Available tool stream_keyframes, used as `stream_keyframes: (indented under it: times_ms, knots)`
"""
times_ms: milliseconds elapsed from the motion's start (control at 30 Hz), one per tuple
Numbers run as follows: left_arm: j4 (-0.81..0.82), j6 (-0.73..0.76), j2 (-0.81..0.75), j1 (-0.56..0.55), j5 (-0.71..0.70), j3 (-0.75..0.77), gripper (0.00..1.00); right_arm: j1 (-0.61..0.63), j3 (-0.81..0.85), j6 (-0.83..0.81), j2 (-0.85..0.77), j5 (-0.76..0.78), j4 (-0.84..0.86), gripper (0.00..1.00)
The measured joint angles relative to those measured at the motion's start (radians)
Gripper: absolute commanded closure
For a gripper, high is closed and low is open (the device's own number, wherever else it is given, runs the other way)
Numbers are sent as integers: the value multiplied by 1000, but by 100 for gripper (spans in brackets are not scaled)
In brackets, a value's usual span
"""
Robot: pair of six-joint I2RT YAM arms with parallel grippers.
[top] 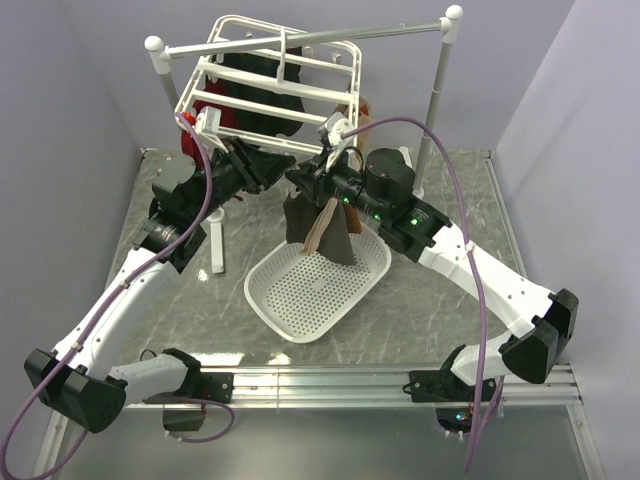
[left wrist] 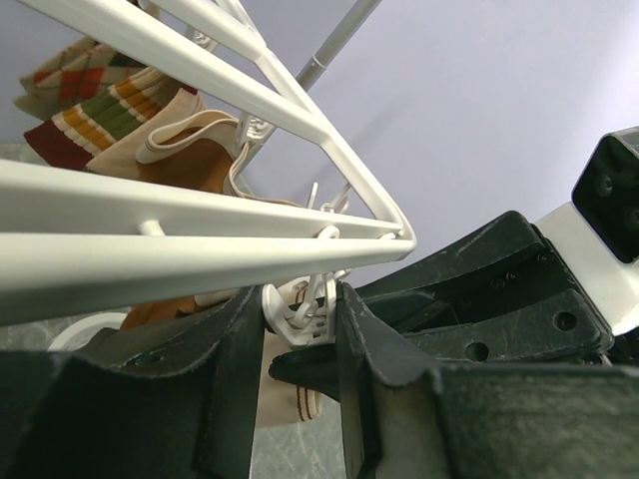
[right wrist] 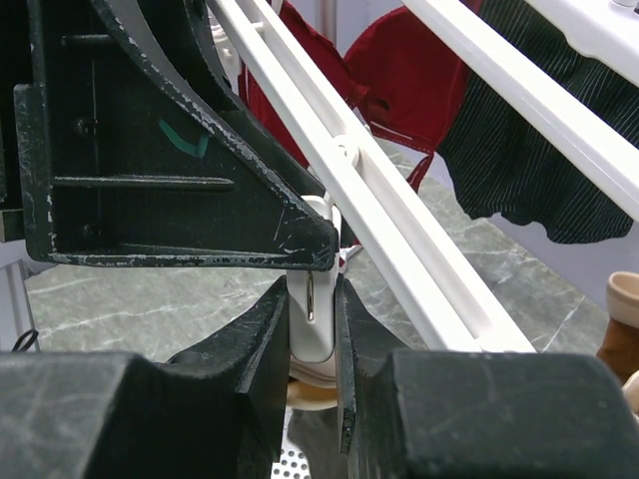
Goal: Clip the underwear to the hanger
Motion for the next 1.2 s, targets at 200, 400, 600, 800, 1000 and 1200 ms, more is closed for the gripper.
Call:
stream_keyframes:
  times_ms: [200, 400, 600, 800, 1000, 1200]
  knots:
    - [2, -4, 3, 0, 2, 0, 97, 0, -4, 0, -3, 5, 0, 100]
    - [2, -8, 4, 1, 0, 0, 63, 0, -5, 0, -3, 6, 0, 100]
    - [2, -11, 4, 6, 0, 0, 57, 0, -5, 0, -3, 5, 0, 100]
    - [19, -11, 3, 11, -7, 0, 56, 0, -5, 0, -3, 2, 4, 100]
    - [27, -12, 3, 11, -8, 0, 63, 0, -5, 0, -4, 0, 7, 100]
    - [35, -17, 3, 11, -4, 0, 90, 0, -5, -1, -4, -1, 5, 80]
